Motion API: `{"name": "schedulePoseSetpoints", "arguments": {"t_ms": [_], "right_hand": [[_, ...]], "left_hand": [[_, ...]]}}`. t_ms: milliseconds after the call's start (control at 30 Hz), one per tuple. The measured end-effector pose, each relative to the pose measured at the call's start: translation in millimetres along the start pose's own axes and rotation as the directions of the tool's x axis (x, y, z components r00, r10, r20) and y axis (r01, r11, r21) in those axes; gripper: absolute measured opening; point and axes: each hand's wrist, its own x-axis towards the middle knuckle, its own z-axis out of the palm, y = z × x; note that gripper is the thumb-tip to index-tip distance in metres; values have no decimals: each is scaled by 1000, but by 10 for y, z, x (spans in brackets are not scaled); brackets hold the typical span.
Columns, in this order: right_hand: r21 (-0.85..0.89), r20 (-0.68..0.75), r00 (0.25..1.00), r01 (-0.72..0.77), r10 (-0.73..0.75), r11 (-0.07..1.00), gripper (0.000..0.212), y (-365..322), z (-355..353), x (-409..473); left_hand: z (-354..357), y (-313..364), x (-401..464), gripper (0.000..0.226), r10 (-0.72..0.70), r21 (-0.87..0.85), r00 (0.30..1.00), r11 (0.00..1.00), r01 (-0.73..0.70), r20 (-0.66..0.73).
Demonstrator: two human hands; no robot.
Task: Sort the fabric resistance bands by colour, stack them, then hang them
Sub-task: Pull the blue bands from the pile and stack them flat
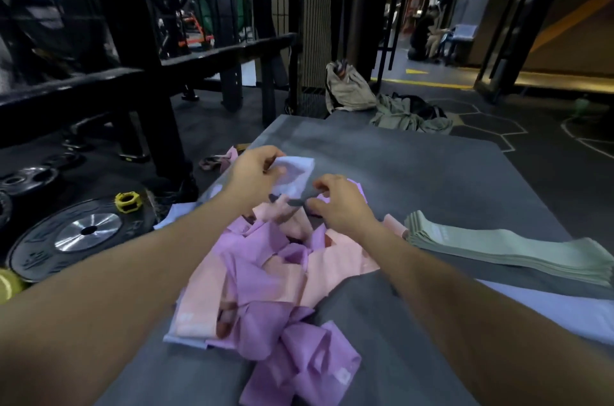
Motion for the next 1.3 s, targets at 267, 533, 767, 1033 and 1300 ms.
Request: {"name": "schedulePoseSetpoints", "arguments": {"t_ms": [267,533,767,1033,1300], "right_hand": [[190,-185,979,-51,87,980,36,-199,-645,-756],[265,-297,945,-59,140,962,26,-113,-1131,-1451],[326,-272,951,-50,144,944,25,119,-1298,-1932],[291,-166,963,-159,213,943,14,594,-918,-2129],[236,-151,945,-249,289,939,35,891,-604,-2203]], "left_hand": [[-220,997,-452,15,124,-108,992,987,-121,24],[-96,1645,-972,20,141,-352,988,929,-110,63],[128,1841,-1273,17,145,-492,978,869,-54,150],[670,1422,-1603,18,-36,-469,969,870,150,244],[1042,987,-1866,18,-187,-395,967,886,242,173]]}}
